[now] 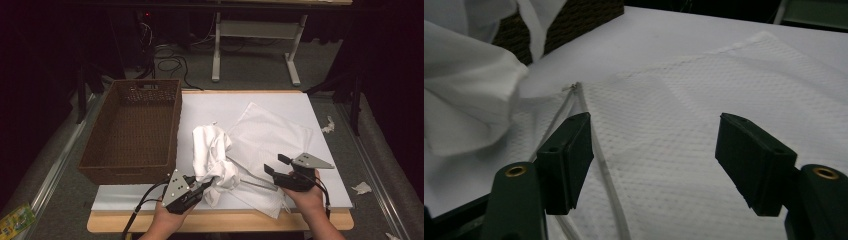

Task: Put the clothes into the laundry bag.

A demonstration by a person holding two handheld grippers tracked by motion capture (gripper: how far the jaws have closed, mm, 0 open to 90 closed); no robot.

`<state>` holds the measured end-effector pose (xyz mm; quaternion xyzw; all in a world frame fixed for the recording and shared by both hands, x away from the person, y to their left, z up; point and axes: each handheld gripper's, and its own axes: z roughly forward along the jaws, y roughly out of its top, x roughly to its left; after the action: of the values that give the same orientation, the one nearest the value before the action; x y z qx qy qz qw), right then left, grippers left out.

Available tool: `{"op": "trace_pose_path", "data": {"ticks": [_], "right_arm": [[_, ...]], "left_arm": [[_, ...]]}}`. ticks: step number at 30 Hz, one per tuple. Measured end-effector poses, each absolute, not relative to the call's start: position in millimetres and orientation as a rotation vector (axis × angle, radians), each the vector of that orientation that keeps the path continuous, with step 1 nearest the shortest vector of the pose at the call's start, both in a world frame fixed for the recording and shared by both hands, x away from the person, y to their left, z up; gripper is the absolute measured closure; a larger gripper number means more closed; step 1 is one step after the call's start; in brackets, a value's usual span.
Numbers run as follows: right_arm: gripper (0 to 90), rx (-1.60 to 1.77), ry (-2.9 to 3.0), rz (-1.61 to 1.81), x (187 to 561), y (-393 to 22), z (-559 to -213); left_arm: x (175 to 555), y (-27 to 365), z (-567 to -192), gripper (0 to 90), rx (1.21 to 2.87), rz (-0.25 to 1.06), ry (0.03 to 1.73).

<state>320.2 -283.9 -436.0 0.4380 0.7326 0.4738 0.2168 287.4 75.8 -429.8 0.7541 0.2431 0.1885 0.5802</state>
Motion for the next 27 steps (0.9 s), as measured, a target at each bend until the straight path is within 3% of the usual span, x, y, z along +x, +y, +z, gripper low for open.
{"op": "trace_pose_path", "data": {"ticks": [6, 14, 23, 25, 26, 27], "right_arm": [[39.8, 1.142, 2.122, 1.244, 341, -246, -438], [47.6, 1.194, 2.248, 1.137, 349, -234, -458], [49.7, 1.216, 2.296, 1.007, 348, -229, -473], [54.1, 1.227, 2.291, 0.966, 349, -229, -475], [62.2, 1.251, 2.290, 0.941, 351, -229, -477], [62.2, 1.251, 2.290, 0.941, 351, -229, -477]], "left_arm": [[286, 76, -437, 73.4, 1.796, 0.434, 0.573], [288, 74, -447, 72.9, 1.844, 0.389, 0.593], [289, 71, -449, 72.0, 1.867, 0.336, 0.585], [290, 71, -448, 71.5, 1.871, 0.331, 0.581], [291, 72, -448, 71.5, 1.869, 0.332, 0.582], [291, 72, -448, 71.5, 1.865, 0.330, 0.587]]}}
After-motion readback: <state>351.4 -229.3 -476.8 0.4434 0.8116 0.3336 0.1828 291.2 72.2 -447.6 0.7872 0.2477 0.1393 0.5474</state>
